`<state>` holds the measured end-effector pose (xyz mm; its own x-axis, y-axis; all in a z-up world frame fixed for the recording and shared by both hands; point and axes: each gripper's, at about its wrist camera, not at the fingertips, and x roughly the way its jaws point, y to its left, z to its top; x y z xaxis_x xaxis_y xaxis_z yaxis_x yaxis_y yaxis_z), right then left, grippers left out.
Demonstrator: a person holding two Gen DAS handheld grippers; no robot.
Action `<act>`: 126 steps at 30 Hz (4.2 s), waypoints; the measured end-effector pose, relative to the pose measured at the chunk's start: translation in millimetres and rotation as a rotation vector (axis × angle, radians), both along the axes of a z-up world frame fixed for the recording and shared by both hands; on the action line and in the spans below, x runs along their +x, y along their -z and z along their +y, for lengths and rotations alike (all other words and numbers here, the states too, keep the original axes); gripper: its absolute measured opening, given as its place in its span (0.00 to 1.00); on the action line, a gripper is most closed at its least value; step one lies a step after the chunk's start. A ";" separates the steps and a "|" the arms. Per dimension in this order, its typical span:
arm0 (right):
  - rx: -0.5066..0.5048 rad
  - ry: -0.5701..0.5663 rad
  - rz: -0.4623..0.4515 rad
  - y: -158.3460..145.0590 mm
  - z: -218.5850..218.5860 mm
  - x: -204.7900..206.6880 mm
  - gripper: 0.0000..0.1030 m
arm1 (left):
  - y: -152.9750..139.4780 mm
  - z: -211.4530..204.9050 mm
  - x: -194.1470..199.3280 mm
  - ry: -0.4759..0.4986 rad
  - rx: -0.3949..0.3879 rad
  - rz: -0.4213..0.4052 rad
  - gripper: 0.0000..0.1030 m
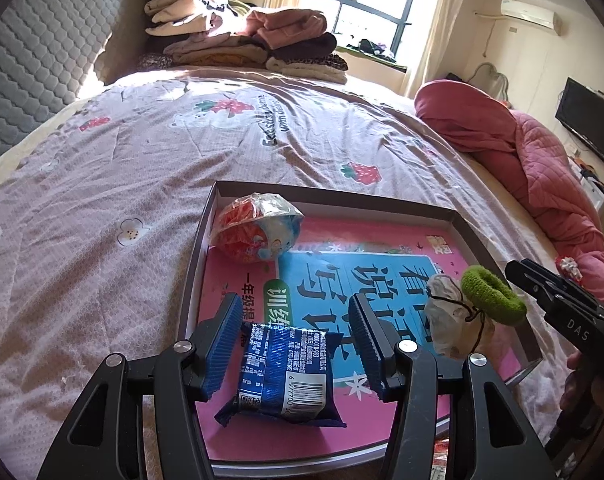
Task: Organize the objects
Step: 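Open left gripper to release red ball while right gripper releases green ring in tray, then withdraw both grippers from the tray toward the loose items beside it, then move left gripper to clear-bagged ball while right gripper moves to walnut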
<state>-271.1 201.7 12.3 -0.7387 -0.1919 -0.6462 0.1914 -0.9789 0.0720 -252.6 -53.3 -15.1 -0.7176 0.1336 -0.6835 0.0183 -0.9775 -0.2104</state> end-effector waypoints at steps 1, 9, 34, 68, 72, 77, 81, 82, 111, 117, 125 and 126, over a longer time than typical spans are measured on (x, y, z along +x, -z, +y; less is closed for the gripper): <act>-0.003 -0.002 0.000 -1.6 0.0 0.7 0.35 | -2.5 0.9 1.3 0.001 -0.006 0.006 0.55; -0.013 -0.016 0.024 -13.8 -2.5 10.5 0.35 | -16.2 5.5 12.8 0.013 -0.017 0.024 0.58; -0.030 -0.058 0.102 -55.0 -2.9 59.3 0.47 | -52.8 12.0 64.0 -0.008 -0.072 0.065 0.63; -0.042 -0.112 0.208 -87.6 0.1 128.1 0.62 | -63.9 4.5 133.7 -0.044 -0.131 0.105 0.63; -0.044 -0.115 0.208 -86.9 0.8 132.7 0.63 | -64.8 6.8 138.3 -0.039 -0.136 0.110 0.63; -0.047 -0.119 0.201 -84.9 1.9 139.1 0.63 | -65.5 14.1 143.6 -0.017 -0.141 0.121 0.63; -0.049 -0.125 0.201 -83.4 3.2 145.2 0.63 | -65.4 20.9 147.3 0.001 -0.148 0.127 0.63; -0.049 -0.124 0.200 -82.9 3.1 146.9 0.63 | -65.4 22.9 148.2 0.005 -0.150 0.128 0.63; -0.024 -0.172 0.131 -54.2 2.2 182.1 0.63 | -59.2 51.0 183.0 0.060 -0.191 0.132 0.64; -0.032 -0.171 0.123 -52.9 4.0 187.4 0.63 | -58.1 53.5 188.6 0.062 -0.200 0.125 0.64; -0.027 -0.166 0.105 -45.6 5.7 197.1 0.63 | -54.9 59.1 196.1 0.069 -0.207 0.113 0.64; -0.027 -0.166 0.102 -44.5 5.4 198.6 0.63 | -54.7 59.7 196.8 0.070 -0.206 0.113 0.64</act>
<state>-72.6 207.1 56.7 -0.7568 -0.3327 -0.5626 0.3578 -0.9312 0.0694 -55.9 6.4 39.7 -0.7848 0.0519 -0.6175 -0.0631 -0.9980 -0.0037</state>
